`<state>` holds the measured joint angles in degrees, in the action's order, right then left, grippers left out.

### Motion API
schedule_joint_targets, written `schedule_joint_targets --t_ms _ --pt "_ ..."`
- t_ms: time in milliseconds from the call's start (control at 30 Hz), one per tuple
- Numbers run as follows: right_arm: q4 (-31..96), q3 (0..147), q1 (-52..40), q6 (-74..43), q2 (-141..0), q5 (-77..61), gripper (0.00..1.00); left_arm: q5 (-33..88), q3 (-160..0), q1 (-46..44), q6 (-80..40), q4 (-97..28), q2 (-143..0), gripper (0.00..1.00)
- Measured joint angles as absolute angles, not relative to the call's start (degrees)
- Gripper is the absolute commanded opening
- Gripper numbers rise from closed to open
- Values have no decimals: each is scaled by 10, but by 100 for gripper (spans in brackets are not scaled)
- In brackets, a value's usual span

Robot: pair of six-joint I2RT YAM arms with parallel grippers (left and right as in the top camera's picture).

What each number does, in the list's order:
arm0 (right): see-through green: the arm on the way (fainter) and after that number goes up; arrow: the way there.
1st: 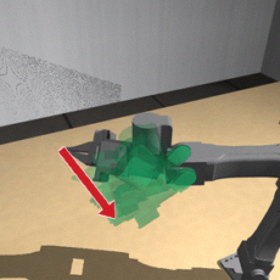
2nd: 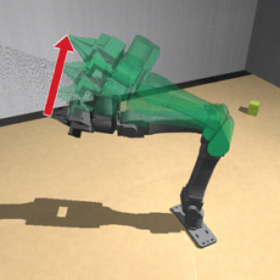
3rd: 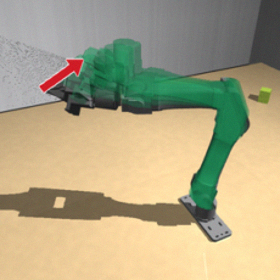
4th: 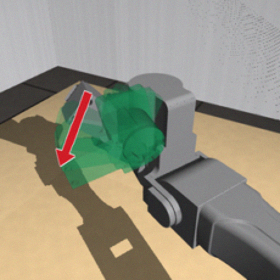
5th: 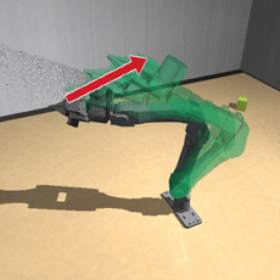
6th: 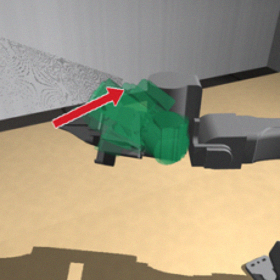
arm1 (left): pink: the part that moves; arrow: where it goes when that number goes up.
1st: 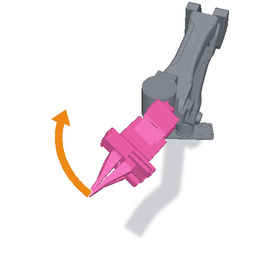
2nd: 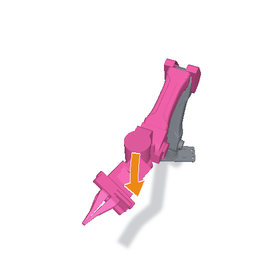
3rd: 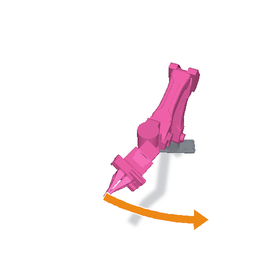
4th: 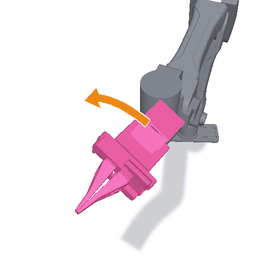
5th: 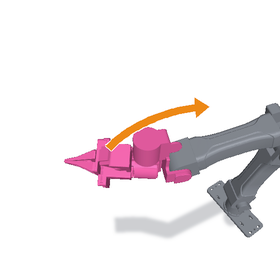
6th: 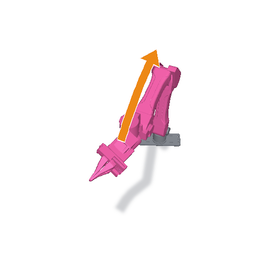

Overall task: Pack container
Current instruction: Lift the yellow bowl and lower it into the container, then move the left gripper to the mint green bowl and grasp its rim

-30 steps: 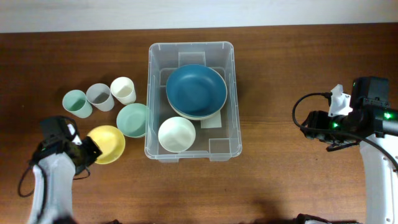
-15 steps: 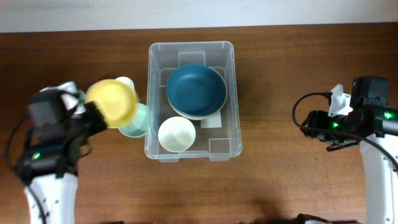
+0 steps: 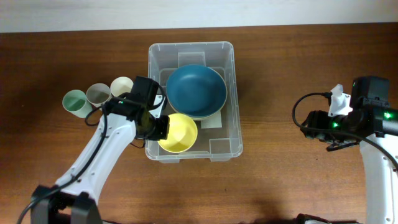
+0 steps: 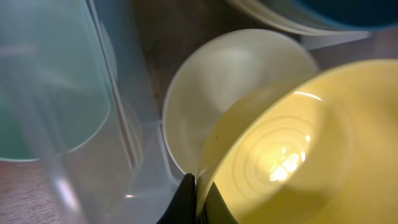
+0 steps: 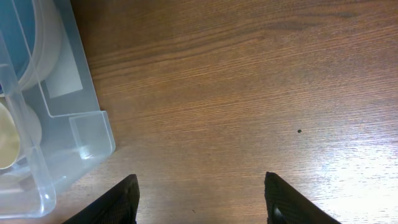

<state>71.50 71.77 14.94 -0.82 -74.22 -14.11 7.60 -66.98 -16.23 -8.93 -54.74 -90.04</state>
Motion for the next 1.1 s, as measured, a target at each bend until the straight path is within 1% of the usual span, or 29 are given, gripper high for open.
schedule_joint_targets --t_ms 33,67,100,233,300,333,400,467,533,667,733,833,933,1100 --pt "715 718 149 -8 -742 -141 60 75 -670 -162 -88 -548 -910 25" --pt "715 718 149 -8 -742 -141 60 76 -670 -162 -84 -547 -915 52" --pt "715 718 149 -8 -742 -141 60 75 -670 -164 -80 -548 -916 54" --pt "715 718 149 -8 -742 -141 60 74 -694 -165 -73 -577 -916 56" --pt "715 718 149 -8 -742 -141 60 60 -739 -164 -69 -603 -916 57" --pt "715 718 149 -8 -742 -141 60 52 -761 -162 -68 -609 -912 61" --pt "715 718 149 -8 -742 -141 60 33 -801 -152 -68 -620 -898 64" --pt "715 718 149 -6 -742 -141 60 14 -833 -126 -67 -621 -868 64" --pt "715 718 149 -5 -742 -141 60 -1 -845 -69 -68 -625 -826 64" --pt "715 718 149 -2 -742 -141 60 -15 -846 30 -73 -639 -804 64" --pt "715 718 149 -1 -742 -141 60 -2 -835 93 -75 -635 -809 64" --pt "715 718 149 -1 -742 -141 60 29 -800 146 -76 -618 -826 65" --pt "715 718 149 0 -742 -141 60 62 -748 156 -76 -584 -865 66" --pt "715 718 149 0 -742 -141 61 96 -703 139 -77 -538 -948 70"
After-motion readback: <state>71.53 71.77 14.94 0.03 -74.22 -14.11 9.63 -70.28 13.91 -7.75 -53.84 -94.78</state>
